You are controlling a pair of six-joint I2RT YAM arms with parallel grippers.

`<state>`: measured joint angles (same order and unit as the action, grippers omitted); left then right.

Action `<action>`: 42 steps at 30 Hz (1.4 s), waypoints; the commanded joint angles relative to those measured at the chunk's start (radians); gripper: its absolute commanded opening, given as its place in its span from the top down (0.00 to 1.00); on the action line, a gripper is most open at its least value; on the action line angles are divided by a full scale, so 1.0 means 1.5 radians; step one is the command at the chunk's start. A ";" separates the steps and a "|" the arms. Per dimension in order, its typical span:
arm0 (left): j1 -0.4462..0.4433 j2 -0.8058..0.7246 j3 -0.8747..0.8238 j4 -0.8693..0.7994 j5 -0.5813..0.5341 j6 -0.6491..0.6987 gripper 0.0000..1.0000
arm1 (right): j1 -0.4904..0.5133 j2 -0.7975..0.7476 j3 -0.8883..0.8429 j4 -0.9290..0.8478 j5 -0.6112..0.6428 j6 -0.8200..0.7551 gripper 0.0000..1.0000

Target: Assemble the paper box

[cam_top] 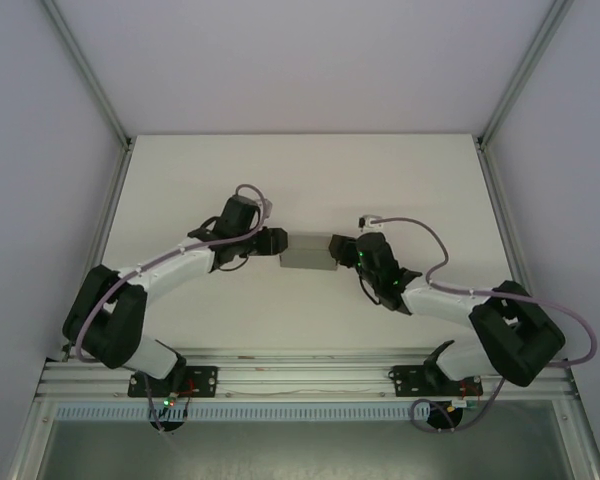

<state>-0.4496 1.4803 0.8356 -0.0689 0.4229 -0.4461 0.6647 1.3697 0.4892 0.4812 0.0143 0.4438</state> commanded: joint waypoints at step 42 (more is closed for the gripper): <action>0.034 -0.348 -0.096 -0.183 -0.480 0.010 0.00 | -0.002 0.184 0.559 -0.829 -0.288 -1.011 0.00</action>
<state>-0.4049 0.9848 0.7124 -0.2893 -0.2218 -0.4026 0.6609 1.5719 1.2678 -0.6022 -0.4557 -0.8783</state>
